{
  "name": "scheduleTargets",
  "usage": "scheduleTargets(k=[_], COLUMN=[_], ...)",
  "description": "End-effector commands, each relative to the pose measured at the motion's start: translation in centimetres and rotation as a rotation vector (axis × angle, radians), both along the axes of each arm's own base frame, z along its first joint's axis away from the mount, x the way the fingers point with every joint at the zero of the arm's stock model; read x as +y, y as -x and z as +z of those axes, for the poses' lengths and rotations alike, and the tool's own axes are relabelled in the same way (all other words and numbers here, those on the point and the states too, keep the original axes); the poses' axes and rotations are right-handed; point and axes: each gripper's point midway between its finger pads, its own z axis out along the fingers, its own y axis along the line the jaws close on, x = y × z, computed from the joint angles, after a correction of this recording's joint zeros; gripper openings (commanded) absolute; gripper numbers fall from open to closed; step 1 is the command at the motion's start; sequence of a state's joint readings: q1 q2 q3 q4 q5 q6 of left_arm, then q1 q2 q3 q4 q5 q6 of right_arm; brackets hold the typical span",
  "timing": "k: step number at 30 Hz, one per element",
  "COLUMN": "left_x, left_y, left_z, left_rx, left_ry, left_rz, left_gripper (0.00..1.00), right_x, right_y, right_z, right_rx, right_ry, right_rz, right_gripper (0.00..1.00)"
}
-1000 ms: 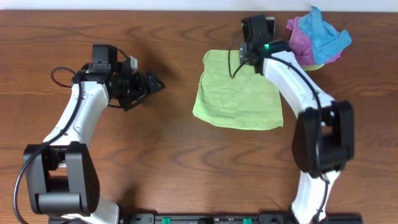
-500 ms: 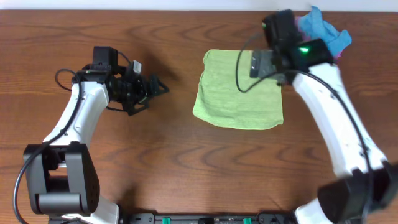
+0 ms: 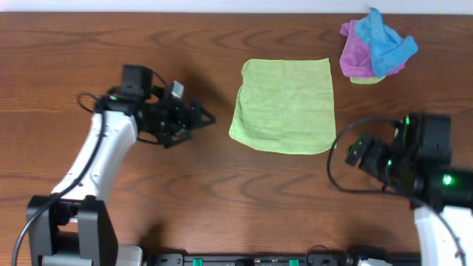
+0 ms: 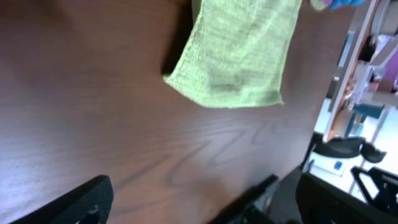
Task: Fold the cloth
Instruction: 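Bring both grippers to the left and right edges of the flat cloth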
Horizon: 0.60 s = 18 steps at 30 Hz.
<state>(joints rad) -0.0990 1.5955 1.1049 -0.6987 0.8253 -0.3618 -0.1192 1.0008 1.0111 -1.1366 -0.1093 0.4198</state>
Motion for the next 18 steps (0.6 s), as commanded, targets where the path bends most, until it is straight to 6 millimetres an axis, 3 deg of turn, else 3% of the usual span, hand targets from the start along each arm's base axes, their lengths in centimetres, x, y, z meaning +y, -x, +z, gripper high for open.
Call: scheduleTargets(k=[1, 5, 8, 18], left_x=[-1.4, -3.0, -3.3, -5.2], left_y=[0.4, -1.1, -1.5, -2.6], left_z=[-1.3, -2.1, -3.4, -5.4], left_rx=[0.017, -0.047, -0.044, -0.07], left_ry=[0.023, 0.043, 0.003, -0.071], left_rz=[0.012, 0.056, 0.122, 0.225], left_gripper=[0.95, 0.95, 0.95, 0.95], right_x=[2.3, 4.0, 4.2, 4.1], right_y=[0.4, -1.0, -2.2, -6.0], right_z=[-2.4, -6.0, -8.0, -11.6], right_rx=[-0.035, -0.072, -0.071, -0.048], right_ry=[-0.174, -0.322, -0.369, -0.444], right_rz=[0.053, 0.054, 0.022, -0.027], right_gripper=[0.99, 0.99, 0.99, 0.97])
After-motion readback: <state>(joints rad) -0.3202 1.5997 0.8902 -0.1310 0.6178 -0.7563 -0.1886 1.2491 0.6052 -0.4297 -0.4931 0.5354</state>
